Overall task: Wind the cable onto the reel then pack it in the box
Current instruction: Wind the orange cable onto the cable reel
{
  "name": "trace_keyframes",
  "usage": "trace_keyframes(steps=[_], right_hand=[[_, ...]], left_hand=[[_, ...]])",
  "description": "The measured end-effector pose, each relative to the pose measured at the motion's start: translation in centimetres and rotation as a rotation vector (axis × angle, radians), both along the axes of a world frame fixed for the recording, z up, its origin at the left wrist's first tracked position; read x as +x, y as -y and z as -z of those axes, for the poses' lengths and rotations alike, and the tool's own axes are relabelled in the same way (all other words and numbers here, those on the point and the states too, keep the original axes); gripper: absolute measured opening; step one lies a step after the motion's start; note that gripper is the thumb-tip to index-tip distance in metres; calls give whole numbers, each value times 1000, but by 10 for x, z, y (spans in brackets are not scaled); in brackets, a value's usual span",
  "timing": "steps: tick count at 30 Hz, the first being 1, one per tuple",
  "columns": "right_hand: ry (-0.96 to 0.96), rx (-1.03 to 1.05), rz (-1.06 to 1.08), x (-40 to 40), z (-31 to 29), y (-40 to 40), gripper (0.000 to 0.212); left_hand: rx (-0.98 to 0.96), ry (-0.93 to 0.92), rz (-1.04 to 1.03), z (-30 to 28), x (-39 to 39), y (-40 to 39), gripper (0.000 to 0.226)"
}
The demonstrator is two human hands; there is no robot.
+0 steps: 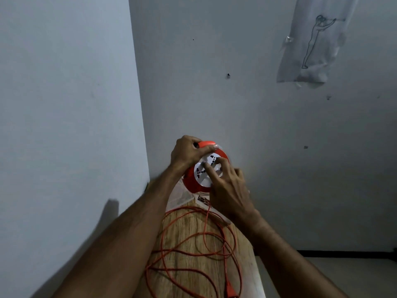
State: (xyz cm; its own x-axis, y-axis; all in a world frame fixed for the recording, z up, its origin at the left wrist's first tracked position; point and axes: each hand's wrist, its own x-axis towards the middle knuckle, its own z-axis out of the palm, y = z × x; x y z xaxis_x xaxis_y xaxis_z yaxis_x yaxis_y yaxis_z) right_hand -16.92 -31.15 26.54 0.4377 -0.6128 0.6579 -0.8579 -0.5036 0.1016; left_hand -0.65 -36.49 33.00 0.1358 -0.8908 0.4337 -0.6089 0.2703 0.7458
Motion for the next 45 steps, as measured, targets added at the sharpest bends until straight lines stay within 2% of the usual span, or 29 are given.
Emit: trace_keyframes(steps=[7,11,15,18,22,25,27,29,31,34,35,36,37,39,41,43,45], right_hand=[[52,-124,17,8,-14,1,72],[90,-99,2,8,-12,8,69],[297,6,-53,11,-11,12,58],[598,154,-13,18,-16,7,48],[1047,303,198,36,-19,1,60],[1490,593,284,47,-17,3,63],[1891,813,268,51,-29,0,61],[2239,935,239,54,-42,-3,70],[2374,1020,169,52,-54,-7,72],[2240,1099,91,39,-52,-18,35],[2153,1030,104,35,-44,-21,27],[2035,874,127,30,-37,-25,23],[1834,666,143,24,-28,-27,20],[1251,277,95,15,-12,-25,20],[741,87,71,9,-4,-21,29],[449,45,116,10,-5,-18,39],[322,29,149,13,-8,-17,47]], left_hand=[[30,21,60,1,-10,-3,53],[17,38,57,-1,-12,-2,61],[16,47,37,0,-13,-2,53],[-23,3,13,6,-15,-1,47],[-60,-30,-7,11,-19,-1,47],[-80,12,-26,13,-23,-2,46],[-101,39,-57,14,-25,-4,48],[-94,52,-70,16,-26,-5,50],[-70,27,-71,17,-21,-4,53],[-27,-98,-53,19,-9,0,60],[-21,-130,-48,18,-6,0,58],[-21,-139,-45,17,-5,0,56],[-21,-129,-44,16,-4,0,55],[-10,-105,-42,14,-2,1,54],[3,-115,-27,13,-3,2,53],[-1,-110,-14,10,-6,2,52],[-19,-94,0,9,-12,0,52]])
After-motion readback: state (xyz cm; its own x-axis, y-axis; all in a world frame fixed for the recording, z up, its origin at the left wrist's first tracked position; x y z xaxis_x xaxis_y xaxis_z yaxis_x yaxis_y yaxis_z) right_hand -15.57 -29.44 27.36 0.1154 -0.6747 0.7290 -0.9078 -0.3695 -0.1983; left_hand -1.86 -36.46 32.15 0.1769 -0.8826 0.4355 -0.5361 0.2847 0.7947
